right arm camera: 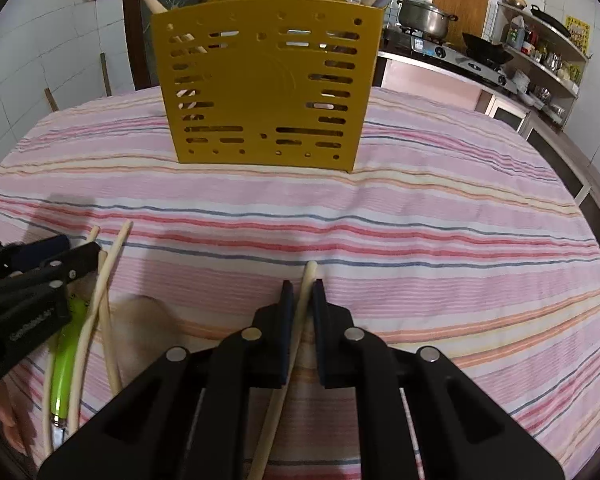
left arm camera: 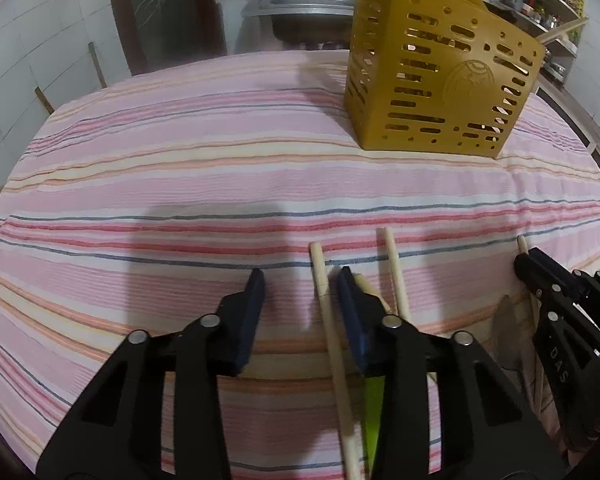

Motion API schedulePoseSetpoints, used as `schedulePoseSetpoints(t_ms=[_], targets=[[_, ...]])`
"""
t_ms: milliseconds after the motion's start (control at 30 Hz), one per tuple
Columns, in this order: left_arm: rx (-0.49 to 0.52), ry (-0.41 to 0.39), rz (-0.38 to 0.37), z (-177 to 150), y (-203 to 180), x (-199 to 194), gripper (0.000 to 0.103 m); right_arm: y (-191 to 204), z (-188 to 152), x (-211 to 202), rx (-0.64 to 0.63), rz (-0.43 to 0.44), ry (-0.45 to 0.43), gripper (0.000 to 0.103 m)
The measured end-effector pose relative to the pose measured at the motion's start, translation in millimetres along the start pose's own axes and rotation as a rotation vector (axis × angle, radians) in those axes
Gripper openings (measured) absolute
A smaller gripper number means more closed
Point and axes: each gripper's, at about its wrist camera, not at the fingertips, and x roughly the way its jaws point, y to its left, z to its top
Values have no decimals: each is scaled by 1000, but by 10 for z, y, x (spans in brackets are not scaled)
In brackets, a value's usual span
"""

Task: Organize utensils
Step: 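Close the left tool on a chopstick while the right tool closes on another, then lift both held chopsticks and carry them above the yellow caddy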

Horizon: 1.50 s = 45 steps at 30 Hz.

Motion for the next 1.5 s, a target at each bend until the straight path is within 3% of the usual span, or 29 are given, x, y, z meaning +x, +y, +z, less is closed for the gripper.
schedulePoseSetpoints(t_ms=[200,267,767,1500], targets=[[-9,17,2,81,5,31,18,-79,3,11,43,38,-4,10],[-11,13,-1,79,19,19,7,-90,7,1,52,44,-8,9],[-27,-58,-45,51,76,-241,4,-224,70,-279,81,39,-104,6],[-13,-475,-25,-171,63,-1626,4,-372,-4,-1252,123,94,-476,6]])
